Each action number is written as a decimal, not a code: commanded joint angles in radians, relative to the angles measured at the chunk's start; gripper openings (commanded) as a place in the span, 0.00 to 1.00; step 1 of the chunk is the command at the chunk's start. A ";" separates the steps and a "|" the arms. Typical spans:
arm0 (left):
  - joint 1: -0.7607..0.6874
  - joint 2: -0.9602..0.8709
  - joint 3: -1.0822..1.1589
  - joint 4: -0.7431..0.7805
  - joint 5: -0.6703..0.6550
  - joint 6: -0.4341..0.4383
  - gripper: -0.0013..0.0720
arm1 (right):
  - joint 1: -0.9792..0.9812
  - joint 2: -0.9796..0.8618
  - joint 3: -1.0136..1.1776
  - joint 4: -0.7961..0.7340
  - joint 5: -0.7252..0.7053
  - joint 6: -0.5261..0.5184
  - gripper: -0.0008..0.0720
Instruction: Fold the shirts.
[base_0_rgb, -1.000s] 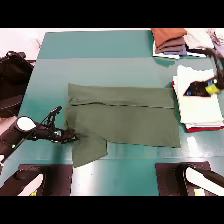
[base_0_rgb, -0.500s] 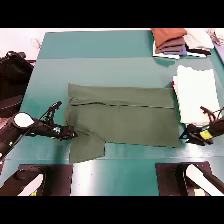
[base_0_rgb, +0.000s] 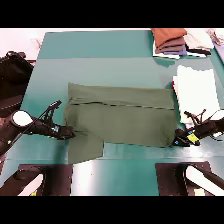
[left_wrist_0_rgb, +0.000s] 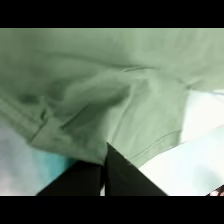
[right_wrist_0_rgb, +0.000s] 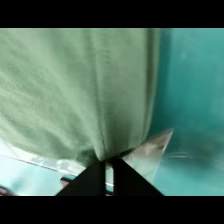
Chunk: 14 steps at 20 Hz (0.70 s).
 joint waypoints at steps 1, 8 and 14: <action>-0.001 0.001 0.042 0.084 -0.104 -0.023 0.05 | 0.051 0.099 0.026 -0.004 0.002 -0.009 0.04; -0.001 0.266 0.043 0.104 -0.262 -0.138 0.05 | 0.053 0.324 0.155 -0.055 0.182 -0.003 0.04; -0.001 0.245 0.135 0.164 -0.190 -0.122 0.05 | 0.060 0.257 0.285 -0.056 0.157 0.009 0.04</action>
